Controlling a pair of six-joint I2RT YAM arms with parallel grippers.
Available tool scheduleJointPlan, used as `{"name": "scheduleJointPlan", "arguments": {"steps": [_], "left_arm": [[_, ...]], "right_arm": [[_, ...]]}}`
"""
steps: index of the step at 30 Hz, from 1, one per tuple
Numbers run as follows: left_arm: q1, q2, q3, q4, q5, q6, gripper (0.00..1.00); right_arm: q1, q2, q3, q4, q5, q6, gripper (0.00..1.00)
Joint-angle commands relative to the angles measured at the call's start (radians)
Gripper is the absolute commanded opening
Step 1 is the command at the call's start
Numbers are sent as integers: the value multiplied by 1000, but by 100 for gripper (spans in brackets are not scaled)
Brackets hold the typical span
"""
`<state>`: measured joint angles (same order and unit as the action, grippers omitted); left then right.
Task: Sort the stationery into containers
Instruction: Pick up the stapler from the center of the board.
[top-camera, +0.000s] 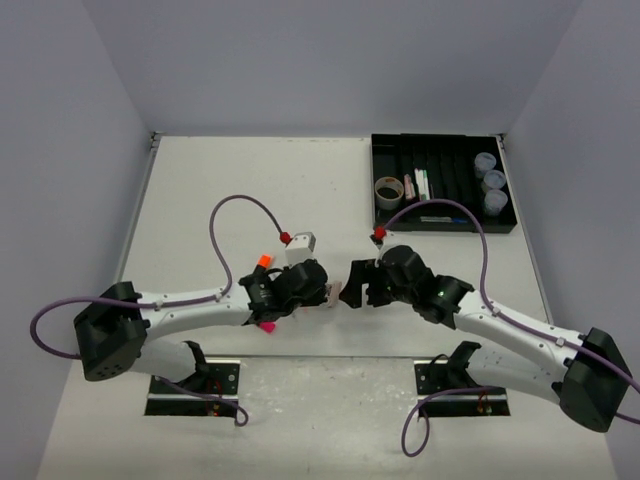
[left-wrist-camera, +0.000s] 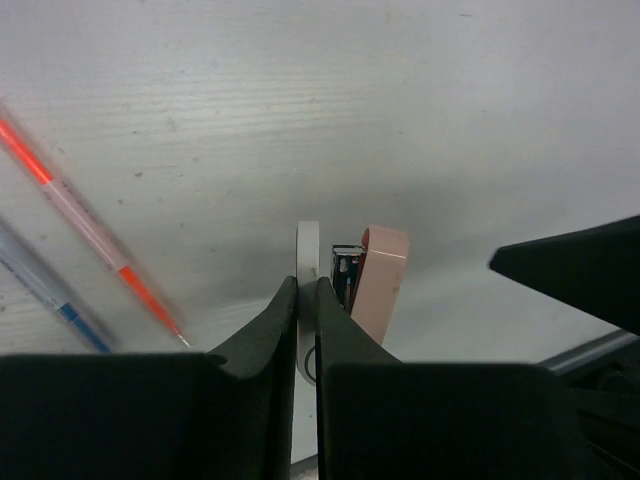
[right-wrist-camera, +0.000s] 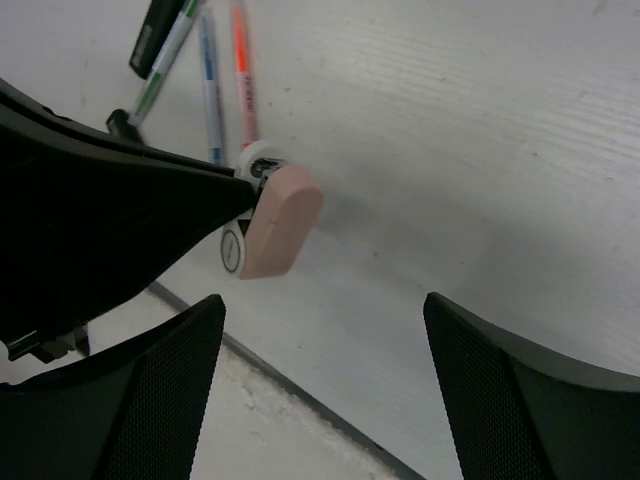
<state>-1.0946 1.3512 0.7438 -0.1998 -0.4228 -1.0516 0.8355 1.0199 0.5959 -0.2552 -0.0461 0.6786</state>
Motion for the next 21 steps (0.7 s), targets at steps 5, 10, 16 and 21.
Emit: {"name": "scheduleJointPlan", "arguments": {"steps": [5, 10, 16, 21], "left_arm": [[-41, -122, -80, 269, -42, -16, 0], [-47, -148, -107, 319, -45, -17, 0], [-47, -189, -136, 335, -66, -27, 0], [-47, -209, -149, 368, -46, -15, 0]], "right_arm": [[-2, 0, 12, 163, -141, 65, 77], [-3, -3, -8, 179, -147, 74, 75], [-1, -27, -27, 177, -143, 71, 61], [-1, -35, -31, 197, -156, 60, 47]]}}
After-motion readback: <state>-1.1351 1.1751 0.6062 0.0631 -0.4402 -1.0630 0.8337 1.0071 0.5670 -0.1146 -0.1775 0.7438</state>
